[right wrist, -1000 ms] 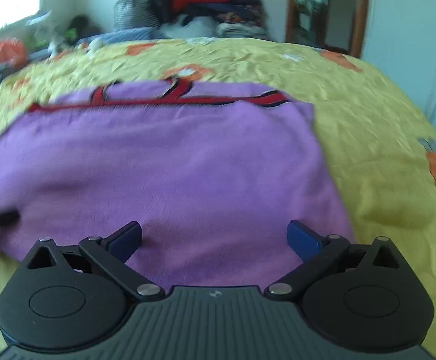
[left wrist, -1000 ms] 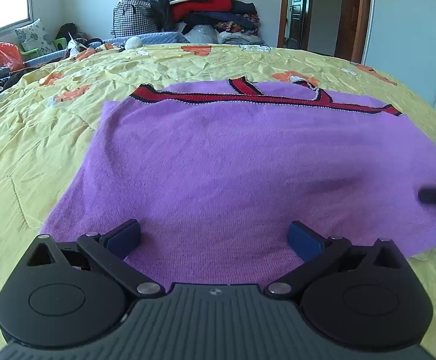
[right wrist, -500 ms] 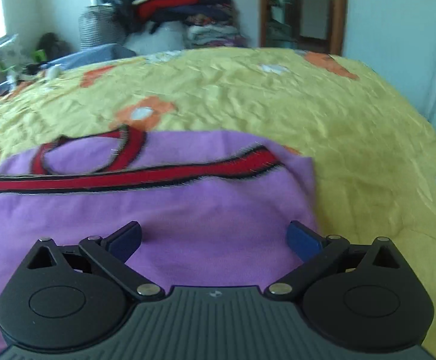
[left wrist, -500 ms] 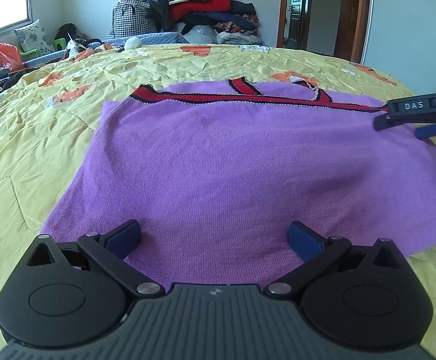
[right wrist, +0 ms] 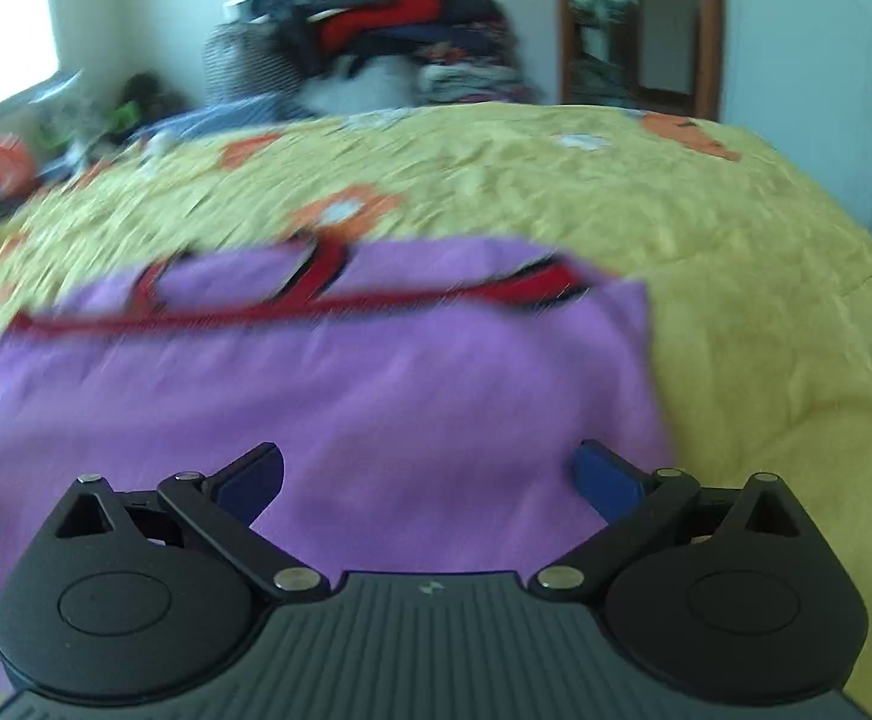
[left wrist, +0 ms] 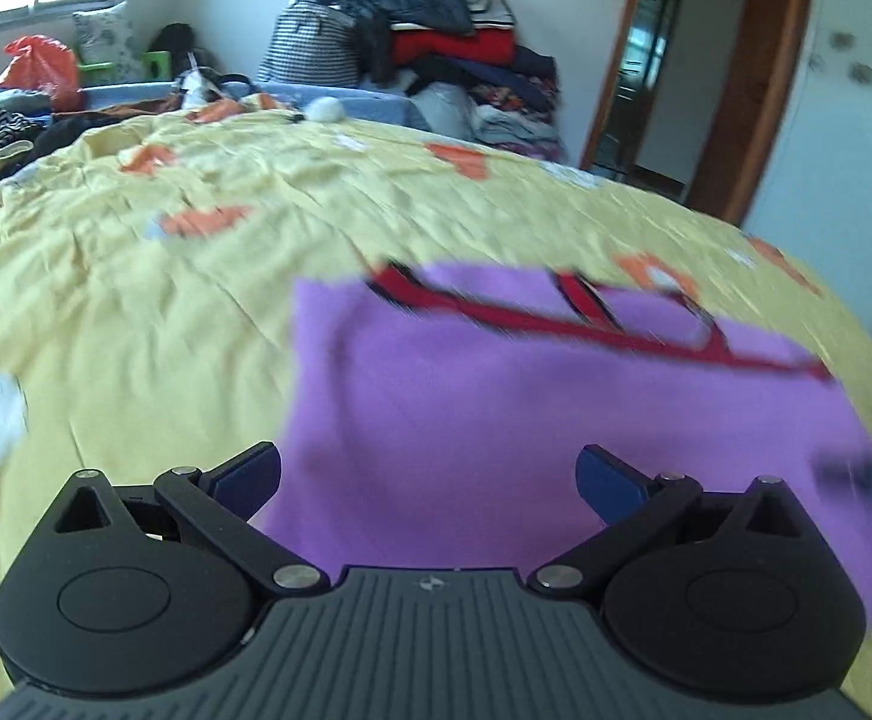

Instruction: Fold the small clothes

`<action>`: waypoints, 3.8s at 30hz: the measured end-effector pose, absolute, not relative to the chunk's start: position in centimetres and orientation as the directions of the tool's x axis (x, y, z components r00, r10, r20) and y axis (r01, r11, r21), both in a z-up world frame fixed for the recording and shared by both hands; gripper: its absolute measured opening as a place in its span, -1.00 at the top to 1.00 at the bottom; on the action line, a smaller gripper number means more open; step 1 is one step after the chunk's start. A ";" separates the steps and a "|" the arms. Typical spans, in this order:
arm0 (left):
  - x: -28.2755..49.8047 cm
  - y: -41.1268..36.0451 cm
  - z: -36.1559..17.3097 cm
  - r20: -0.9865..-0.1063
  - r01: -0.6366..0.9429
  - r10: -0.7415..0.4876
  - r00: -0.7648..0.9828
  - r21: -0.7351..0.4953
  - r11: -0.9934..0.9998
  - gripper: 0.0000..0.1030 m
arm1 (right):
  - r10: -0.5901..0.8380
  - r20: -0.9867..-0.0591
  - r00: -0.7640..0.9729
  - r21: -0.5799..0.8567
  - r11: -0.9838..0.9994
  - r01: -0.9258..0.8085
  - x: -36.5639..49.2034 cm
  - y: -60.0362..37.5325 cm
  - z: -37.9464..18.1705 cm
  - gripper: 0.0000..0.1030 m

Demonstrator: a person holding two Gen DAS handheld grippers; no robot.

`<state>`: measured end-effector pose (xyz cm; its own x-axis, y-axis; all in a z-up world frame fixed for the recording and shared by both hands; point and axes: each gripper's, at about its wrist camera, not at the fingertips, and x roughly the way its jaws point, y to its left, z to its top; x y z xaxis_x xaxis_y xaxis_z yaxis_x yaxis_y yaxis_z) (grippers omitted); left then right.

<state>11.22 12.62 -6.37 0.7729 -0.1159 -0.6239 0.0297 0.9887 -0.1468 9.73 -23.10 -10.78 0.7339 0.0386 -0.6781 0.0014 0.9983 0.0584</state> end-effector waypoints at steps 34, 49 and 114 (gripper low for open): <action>23.4 20.6 -7.5 -0.695 0.083 -0.442 0.567 -0.486 0.870 -1.00 | 0.054 -0.610 0.791 -0.017 0.997 -0.080 1.1 -20.2 -9.5 -1.00; 31.5 22.5 -9.7 -0.640 0.160 -0.713 0.287 -0.702 0.694 -0.87 | 0.162 -0.602 0.782 -0.155 0.937 -0.313 -0.1 -7.4 -7.3 -1.00; 32.5 3.9 -9.1 -0.487 0.151 -0.869 0.092 -0.856 0.495 0.94 | 0.407 -0.457 0.791 0.486 0.859 -0.162 2.4 -15.1 -3.4 0.89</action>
